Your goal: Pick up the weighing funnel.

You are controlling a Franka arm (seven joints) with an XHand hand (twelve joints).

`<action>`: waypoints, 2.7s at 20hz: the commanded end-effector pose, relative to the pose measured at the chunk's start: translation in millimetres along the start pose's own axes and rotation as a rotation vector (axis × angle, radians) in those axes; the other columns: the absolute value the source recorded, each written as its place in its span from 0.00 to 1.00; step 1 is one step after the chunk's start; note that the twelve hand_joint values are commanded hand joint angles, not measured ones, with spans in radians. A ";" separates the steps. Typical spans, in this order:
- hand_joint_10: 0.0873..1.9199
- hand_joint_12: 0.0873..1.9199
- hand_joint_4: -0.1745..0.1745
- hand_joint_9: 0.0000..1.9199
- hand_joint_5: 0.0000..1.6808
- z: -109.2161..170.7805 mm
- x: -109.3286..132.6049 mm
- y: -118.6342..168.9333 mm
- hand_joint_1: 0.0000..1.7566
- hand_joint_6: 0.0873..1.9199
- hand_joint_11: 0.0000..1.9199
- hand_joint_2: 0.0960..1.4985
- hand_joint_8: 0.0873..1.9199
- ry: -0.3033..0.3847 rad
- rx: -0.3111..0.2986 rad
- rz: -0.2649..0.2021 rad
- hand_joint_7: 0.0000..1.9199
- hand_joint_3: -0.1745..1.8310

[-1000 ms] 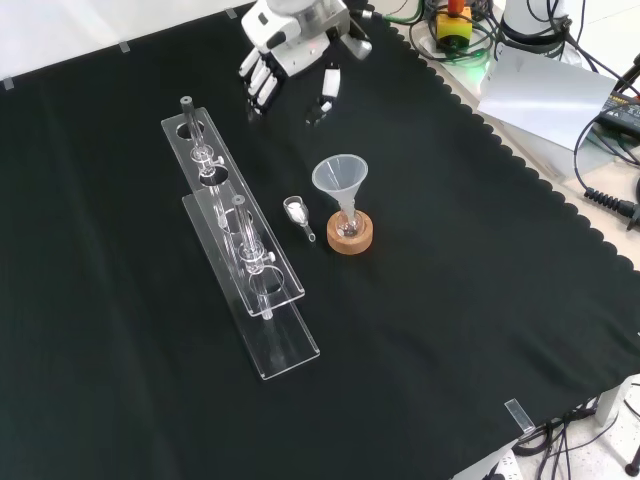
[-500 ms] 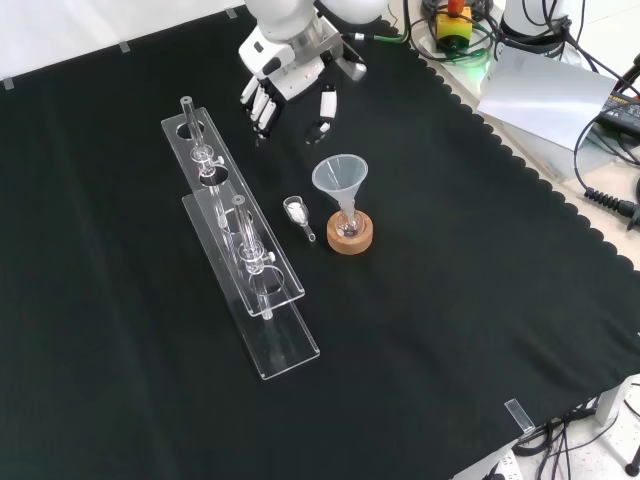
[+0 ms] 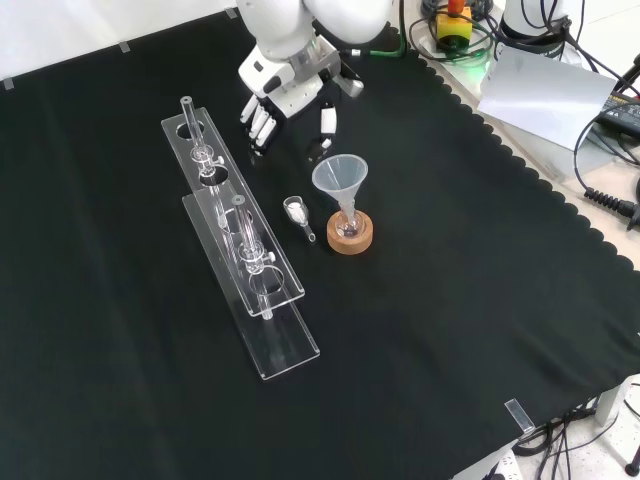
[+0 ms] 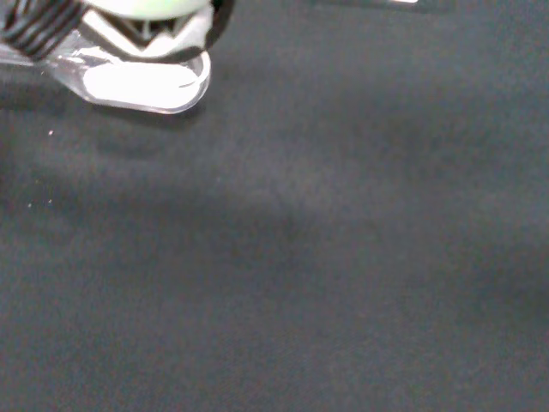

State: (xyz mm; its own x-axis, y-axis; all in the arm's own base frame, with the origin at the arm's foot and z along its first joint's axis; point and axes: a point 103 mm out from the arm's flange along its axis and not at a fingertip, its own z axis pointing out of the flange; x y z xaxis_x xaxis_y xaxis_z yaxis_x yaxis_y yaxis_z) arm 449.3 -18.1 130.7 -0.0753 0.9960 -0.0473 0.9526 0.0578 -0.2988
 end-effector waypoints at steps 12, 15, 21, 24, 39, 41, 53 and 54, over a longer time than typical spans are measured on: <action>0.24 0.67 0.36 0.40 0.36 23.9 26.4 28.3 0.53 0.27 0.24 0.35 0.32 0.001 -0.010 -0.072 0.27 0.45; 0.24 0.67 0.37 0.40 0.37 26.5 28.5 32.3 0.53 0.29 0.24 0.35 0.32 0.005 0.000 -0.073 0.28 0.45; 0.23 0.67 0.37 0.40 0.37 32.1 31.5 41.1 0.53 0.33 0.24 0.35 0.32 0.005 0.019 -0.078 0.28 0.45; 0.23 0.66 0.37 0.39 0.36 35.0 32.9 44.8 0.53 0.33 0.24 0.35 0.32 0.010 0.027 -0.081 0.28 0.45; 0.24 0.67 0.35 0.37 0.30 47.1 39.1 45.7 0.52 0.32 0.23 0.35 0.32 0.001 0.049 -0.100 0.25 0.46; 0.24 0.67 0.35 0.37 0.30 49.5 40.4 45.0 0.52 0.32 0.23 0.35 0.32 0.002 0.052 -0.102 0.25 0.46; 0.25 0.67 0.34 0.36 0.29 53.1 46.0 46.5 0.52 0.31 0.23 0.35 0.33 -0.002 0.033 -0.118 0.25 0.46; 0.25 0.67 0.34 0.36 0.29 54.0 45.8 46.9 0.51 0.32 0.23 0.35 0.33 -0.001 0.033 -0.118 0.25 0.46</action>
State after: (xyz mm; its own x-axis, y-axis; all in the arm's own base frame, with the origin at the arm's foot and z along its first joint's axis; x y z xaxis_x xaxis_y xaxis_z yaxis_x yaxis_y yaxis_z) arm 474.8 26.7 65.2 -0.1817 0.9833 -0.0122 0.9253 0.1668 -0.3406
